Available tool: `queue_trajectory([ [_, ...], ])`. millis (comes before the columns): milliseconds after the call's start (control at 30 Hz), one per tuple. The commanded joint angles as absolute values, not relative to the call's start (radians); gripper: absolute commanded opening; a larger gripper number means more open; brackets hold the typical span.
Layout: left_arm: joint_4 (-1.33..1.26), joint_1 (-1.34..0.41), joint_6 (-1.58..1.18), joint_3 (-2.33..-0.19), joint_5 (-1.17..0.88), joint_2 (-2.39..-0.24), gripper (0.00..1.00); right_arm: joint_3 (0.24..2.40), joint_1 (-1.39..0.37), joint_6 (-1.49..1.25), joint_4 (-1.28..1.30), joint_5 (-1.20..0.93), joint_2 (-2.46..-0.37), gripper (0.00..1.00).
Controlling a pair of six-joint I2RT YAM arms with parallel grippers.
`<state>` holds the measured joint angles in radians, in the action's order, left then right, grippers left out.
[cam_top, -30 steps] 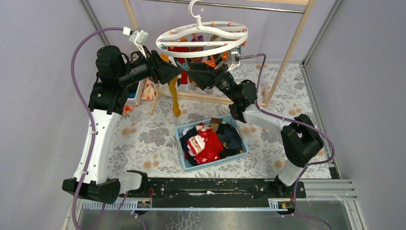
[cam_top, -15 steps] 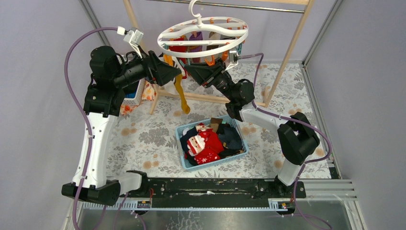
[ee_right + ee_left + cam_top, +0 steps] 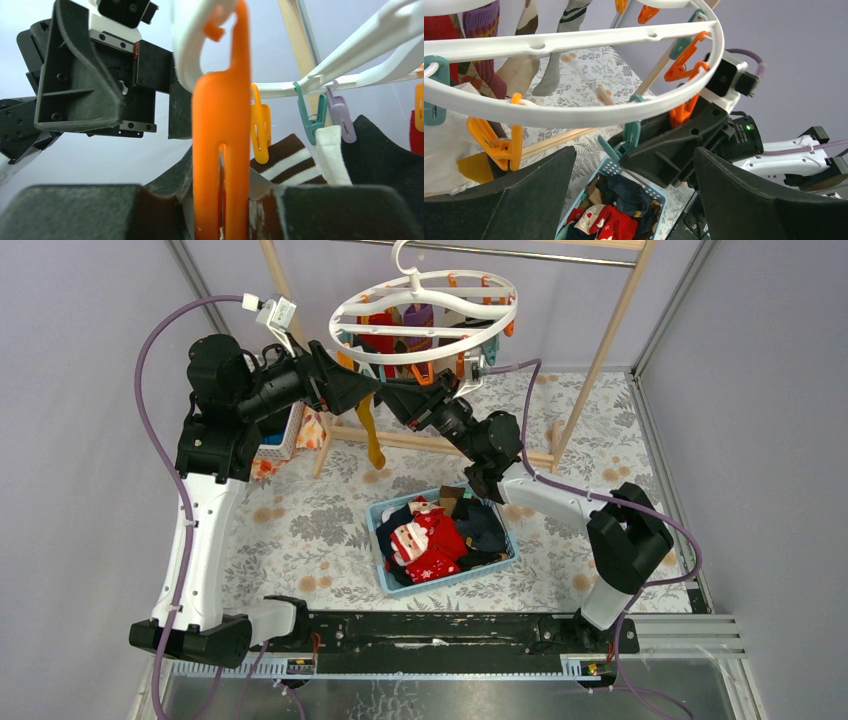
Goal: Clip the socks to the hanger
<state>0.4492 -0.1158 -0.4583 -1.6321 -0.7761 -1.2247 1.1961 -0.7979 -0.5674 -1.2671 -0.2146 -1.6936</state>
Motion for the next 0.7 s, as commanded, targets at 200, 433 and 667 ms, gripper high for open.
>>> queue_trajectory([
  [200, 0.363, -0.109, -0.551, -1.663, -0.722, -1.280, 0.84, 1.256, -0.892, -0.286, -1.155, -0.005, -1.643, 0.09],
  [433, 0.362, -0.109, -0.563, -1.656, -0.712, -1.289, 0.78, 1.280, -0.914, -0.245, -1.134, 0.089, -1.655, 0.08],
  [667, 0.362, -0.109, -0.565, -1.622, -0.707, -1.281, 0.72, 1.296, -0.923, -0.238, -1.132, 0.099, -1.669, 0.08],
])
